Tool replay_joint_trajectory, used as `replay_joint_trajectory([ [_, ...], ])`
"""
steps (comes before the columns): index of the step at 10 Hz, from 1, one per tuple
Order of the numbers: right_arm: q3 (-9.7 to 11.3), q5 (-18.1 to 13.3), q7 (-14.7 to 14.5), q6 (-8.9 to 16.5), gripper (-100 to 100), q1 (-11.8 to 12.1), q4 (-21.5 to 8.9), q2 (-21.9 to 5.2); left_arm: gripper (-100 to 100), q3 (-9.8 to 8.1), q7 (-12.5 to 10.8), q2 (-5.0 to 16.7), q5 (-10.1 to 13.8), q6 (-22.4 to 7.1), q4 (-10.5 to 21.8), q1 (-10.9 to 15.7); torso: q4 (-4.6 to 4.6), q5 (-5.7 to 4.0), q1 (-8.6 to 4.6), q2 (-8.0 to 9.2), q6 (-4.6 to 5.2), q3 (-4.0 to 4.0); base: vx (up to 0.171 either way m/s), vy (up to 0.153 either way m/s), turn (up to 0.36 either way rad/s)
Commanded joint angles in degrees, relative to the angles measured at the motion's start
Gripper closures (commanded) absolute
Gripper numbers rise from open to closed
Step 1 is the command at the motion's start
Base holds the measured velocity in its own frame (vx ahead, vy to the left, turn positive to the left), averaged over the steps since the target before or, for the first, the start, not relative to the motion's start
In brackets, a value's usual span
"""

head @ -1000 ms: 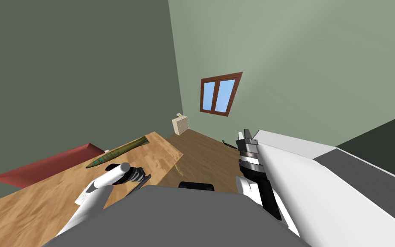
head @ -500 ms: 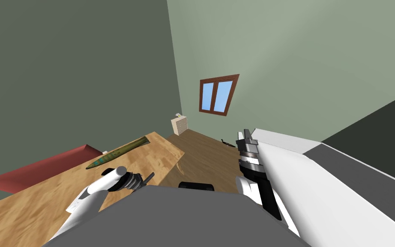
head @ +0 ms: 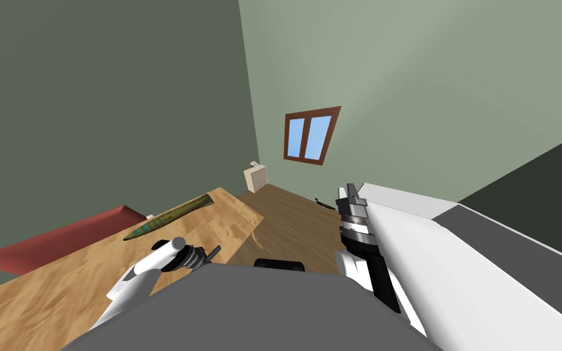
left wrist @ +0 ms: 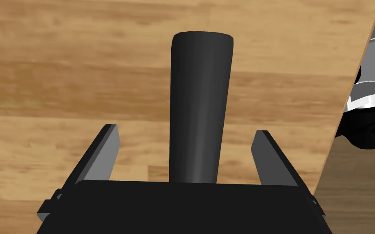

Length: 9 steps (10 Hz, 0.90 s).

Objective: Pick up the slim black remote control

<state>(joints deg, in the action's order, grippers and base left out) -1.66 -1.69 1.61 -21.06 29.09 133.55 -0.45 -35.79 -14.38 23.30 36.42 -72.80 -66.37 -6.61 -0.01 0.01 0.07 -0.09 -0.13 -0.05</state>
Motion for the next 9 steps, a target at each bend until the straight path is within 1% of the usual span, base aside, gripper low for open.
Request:
replay_joint_trajectory([
  [1, 0.0, 0.0, 0.0, 0.0, 0, 0.0, 0.0, 0.0, 100, 0.00, 0.0, 0.0, 0.0, 0.0, 0.0, 0.0, 0.00, 0.00, 0.00, 0.00, 0.00, 0.00, 0.000, 0.000, 0.000],
  [5, 0.0, 0.0, 0.0, 0.0, 0, 0.0, 0.0, 0.0, 100, 0.01, -0.1, -0.1, 0.0, -0.2, 0.0, 0.0, -0.02, 0.10, 0.26, -0.10, 0.05, -0.06, 0.000, 0.000, 0.000],
  [6, 0.0, 0.0, 0.0, 0.0, 0, 0.0, 0.0, 0.0, 0, 0.01, -0.1, -0.1, 0.0, -0.2, 0.0, 0.0, -0.01, 0.10, 0.27, -0.10, 0.05, -0.06, 0.000, 0.000, 0.000],
  [7, 0.0, 0.0, 0.0, 0.0, 0, 0.0, 0.0, 0.0, 100, -0.45, -0.3, 0.2, 0.3, -1.3, -1.7, -0.7, -0.01, 0.10, 0.28, -0.11, 0.05, -0.06, -0.002, -0.009, -0.011],
  [9, 0.0, 0.0, 0.0, 0.0, 0, 0.0, 0.0, 0.0, 100, -1.28, -0.7, 1.1, 0.9, -3.5, -3.5, -1.2, 0.01, 0.04, 0.19, -0.06, 0.04, -0.03, -0.011, -0.023, -0.004],
])
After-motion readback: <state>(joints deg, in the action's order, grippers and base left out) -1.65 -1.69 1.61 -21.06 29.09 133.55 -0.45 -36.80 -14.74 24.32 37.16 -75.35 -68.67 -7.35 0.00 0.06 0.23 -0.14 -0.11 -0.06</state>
